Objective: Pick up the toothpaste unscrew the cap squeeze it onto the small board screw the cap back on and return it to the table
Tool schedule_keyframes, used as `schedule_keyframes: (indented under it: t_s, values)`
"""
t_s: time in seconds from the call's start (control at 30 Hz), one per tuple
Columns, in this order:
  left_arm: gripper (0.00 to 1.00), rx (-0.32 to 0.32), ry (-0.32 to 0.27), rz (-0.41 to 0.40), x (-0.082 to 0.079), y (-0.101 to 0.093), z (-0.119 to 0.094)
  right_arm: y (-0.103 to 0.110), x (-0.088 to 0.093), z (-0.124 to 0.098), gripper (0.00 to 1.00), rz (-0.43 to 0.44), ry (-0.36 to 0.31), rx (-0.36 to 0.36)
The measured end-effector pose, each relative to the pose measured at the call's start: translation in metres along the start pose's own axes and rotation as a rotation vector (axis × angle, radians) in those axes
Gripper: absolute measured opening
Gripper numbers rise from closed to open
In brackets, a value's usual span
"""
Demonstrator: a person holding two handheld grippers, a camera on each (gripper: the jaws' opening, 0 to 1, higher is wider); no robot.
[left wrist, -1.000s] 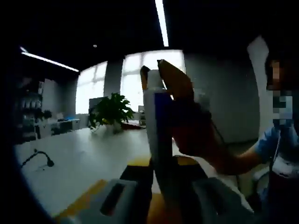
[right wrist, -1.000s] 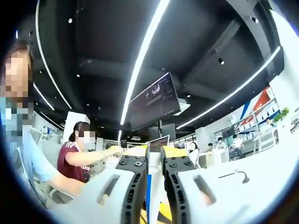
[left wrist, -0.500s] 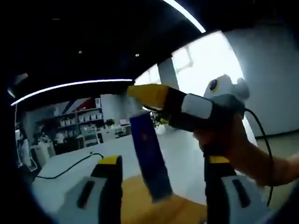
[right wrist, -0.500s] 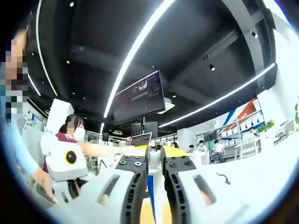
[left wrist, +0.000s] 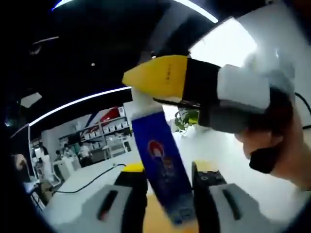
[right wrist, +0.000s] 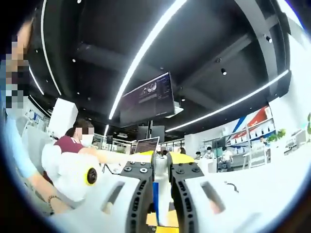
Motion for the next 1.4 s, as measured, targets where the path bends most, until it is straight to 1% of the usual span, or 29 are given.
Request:
schedule_keyframes:
  t_s: [0.1,0.17,0.23,0.27,0.3,0.37,0.4,0.47,0.5,0.53,0.57,0.6,0.63,0.67,0.7,0.77,0.8,0.83,0.93,0.97,1.03,1.07,1.1,1.17,1.2,1.27,1.3,1.37,1.4]
  values:
    - [0.32,0.048,-0.001,-0.026,0.001,0.003,0.001,-0.003,0.001,0.0,0.1,-0.001,0.011,0.008]
    - [0.31,0.141,-0.019,-0.047,-0.001,0.001,0.003,-0.005,0.001,-0.001,0.1,0.021,0.006,0.004]
    - [0.3,0.264,-0.026,-0.075,-0.001,-0.001,0.005,-0.007,0.0,-0.001,0.1,0.033,0.01,0.005]
    - [0.29,0.346,-0.05,-0.108,-0.003,-0.001,0.006,-0.008,0.0,-0.002,0.1,0.041,0.012,0.003]
    - [0.29,0.396,-0.071,-0.112,-0.004,-0.001,0.007,-0.007,-0.001,-0.002,0.1,0.052,0.011,-0.003]
    - [0.29,0.555,-0.114,-0.113,-0.005,-0.004,0.007,-0.008,-0.001,-0.002,0.1,0.067,0.014,-0.009]
    - [0.29,0.658,-0.145,-0.154,-0.008,-0.007,0.005,-0.007,-0.002,-0.002,0.1,0.076,0.013,-0.019]
    - [0.29,0.795,-0.176,-0.207,-0.011,-0.01,0.0,-0.005,-0.003,-0.002,0.1,0.085,0.009,-0.041]
    - [0.29,0.893,-0.205,-0.259,-0.014,-0.013,-0.005,-0.002,-0.005,-0.002,0.1,0.111,-0.003,-0.064]
    - [0.29,0.941,-0.22,-0.278,-0.015,-0.013,-0.007,0.001,-0.005,-0.002,0.1,0.134,-0.008,-0.084]
    - [0.29,1.033,-0.255,-0.303,-0.017,-0.016,-0.013,0.003,-0.006,-0.001,0.1,0.175,-0.014,-0.118]
    - [0.29,1.072,-0.267,-0.315,-0.018,-0.017,-0.016,0.003,-0.008,0.0,0.1,0.213,-0.024,-0.141]
    - [0.29,1.173,-0.307,-0.357,-0.021,-0.018,-0.024,0.004,-0.01,0.0,0.1,0.256,-0.041,-0.175]
    - [0.29,1.24,-0.336,-0.388,-0.023,-0.018,-0.03,0.005,-0.01,0.0,0.1,0.268,-0.047,-0.188]
    - [0.29,1.34,-0.387,-0.439,-0.026,-0.016,-0.037,0.009,-0.012,0.0,0.1,0.304,-0.061,-0.224]
    - [0.29,1.435,-0.432,-0.518,-0.028,-0.012,-0.04,0.012,-0.013,0.0,0.1,0.324,-0.074,-0.256]
    - [0.29,1.42,-0.43,-0.502,-0.025,-0.013,-0.036,0.011,-0.013,0.0,0.1,0.319,-0.071,-0.249]
    - [0.28,1.364,-0.439,-0.468,-0.025,-0.013,-0.029,0.011,-0.013,0.0,0.1,0.315,-0.07,-0.243]
    - [0.29,1.382,-0.418,-0.475,-0.024,-0.021,-0.031,0.009,-0.01,0.0,0.1,0.307,-0.06,-0.228]
    - [0.29,1.366,-0.407,-0.462,-0.024,-0.026,-0.034,0.008,-0.009,0.0,0.1,0.306,-0.056,-0.221]
    - [0.29,1.262,-0.374,-0.391,-0.02,-0.026,-0.026,0.005,-0.006,0.001,0.1,0.281,-0.039,-0.191]
    - [0.31,1.187,-0.355,-0.334,-0.018,-0.024,-0.022,0.003,-0.004,0.001,0.1,0.251,-0.024,-0.168]
    - [0.36,1.133,-0.344,-0.3,-0.017,-0.022,-0.02,0.003,-0.003,0.001,0.1,0.237,-0.018,-0.158]
    - [0.48,0.995,-0.289,-0.27,-0.012,-0.012,-0.011,-0.002,-0.002,0.001,0.1,0.18,-0.006,-0.101]
    - [0.54,0.882,-0.25,-0.296,-0.008,-0.002,-0.004,-0.003,-0.003,0.001,0.1,0.129,-0.012,-0.071]
    - [0.6,0.74,-0.174,-0.318,0.0,0.007,-0.005,-0.003,-0.002,0.001,0.1,0.044,0.01,-0.035]
    - [0.61,0.687,-0.133,-0.324,0.005,0.009,-0.006,-0.004,-0.001,0.001,0.1,0.018,0.025,-0.019]
    - [0.66,0.58,-0.091,-0.264,0.014,0.009,-0.012,-0.004,0.003,0.003,0.1,-0.004,0.037,0.0]
    - [0.68,0.523,-0.07,-0.204,0.017,0.007,-0.015,-0.005,0.005,0.003,0.1,-0.008,0.043,0.006]
Point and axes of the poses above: the point that each gripper's makers call its tool centre point, and the gripper's own axes: z roughly forward along the fingers, y roughly to its left, x roughly out of its underside, the point moved 3 cm from there along -z, roughly backward along the fingers, and after that the axes turned 6 degrees about z, right-handed, at the moved point
